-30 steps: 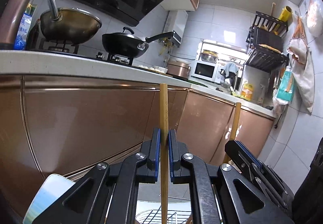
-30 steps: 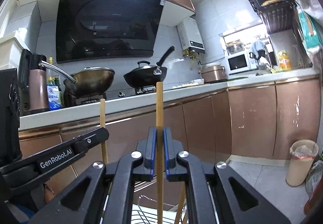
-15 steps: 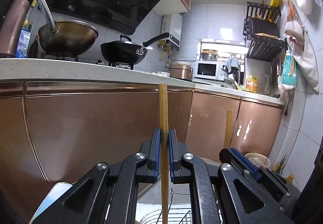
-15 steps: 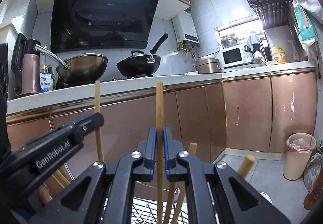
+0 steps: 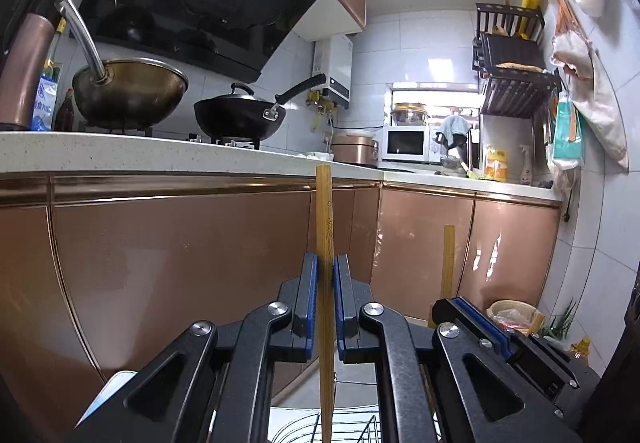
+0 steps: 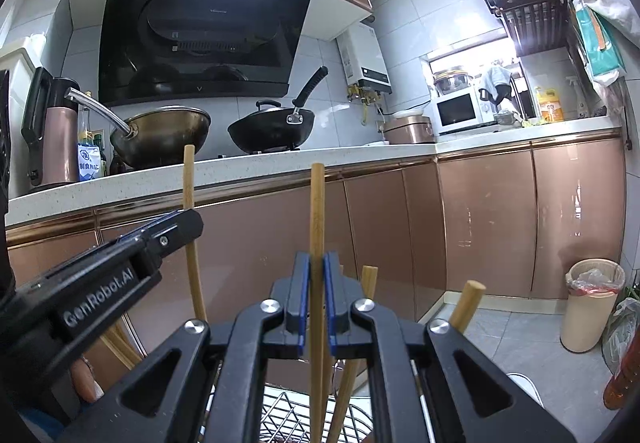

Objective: Organize utensils
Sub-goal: 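Lower the chopsticks into the basket and open both tools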

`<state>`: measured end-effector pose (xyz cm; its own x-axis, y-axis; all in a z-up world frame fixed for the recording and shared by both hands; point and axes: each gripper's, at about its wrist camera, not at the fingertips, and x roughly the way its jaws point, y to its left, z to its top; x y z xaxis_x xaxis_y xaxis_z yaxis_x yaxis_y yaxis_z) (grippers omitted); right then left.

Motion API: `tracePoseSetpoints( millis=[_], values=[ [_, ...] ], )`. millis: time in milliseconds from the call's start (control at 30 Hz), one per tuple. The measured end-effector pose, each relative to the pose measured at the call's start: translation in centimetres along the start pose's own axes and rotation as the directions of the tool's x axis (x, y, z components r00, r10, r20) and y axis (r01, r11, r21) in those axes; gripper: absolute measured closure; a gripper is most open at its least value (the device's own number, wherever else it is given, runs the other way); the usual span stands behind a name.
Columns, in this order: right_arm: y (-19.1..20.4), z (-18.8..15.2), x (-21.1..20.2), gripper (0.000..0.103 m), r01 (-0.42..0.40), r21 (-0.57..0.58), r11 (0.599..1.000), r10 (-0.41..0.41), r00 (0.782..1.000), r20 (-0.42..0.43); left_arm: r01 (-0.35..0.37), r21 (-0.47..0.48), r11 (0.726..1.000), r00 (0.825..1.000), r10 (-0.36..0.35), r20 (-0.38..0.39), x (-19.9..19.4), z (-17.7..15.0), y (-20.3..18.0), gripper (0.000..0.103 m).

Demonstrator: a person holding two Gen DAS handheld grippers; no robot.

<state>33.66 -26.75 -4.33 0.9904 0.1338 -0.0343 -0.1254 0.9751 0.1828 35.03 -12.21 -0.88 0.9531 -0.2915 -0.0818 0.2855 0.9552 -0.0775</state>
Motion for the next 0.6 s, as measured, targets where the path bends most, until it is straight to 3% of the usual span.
tracePoseSetpoints(
  millis=[600],
  values=[
    [0.27,0.26,-0.67,0.095,0.009,-0.005,1.0,-0.009,1.0,0.002,0.002,0.019,1.0,1.0,-0.002,0.002,-0.67,0.19,-0.19,0.093]
  ],
)
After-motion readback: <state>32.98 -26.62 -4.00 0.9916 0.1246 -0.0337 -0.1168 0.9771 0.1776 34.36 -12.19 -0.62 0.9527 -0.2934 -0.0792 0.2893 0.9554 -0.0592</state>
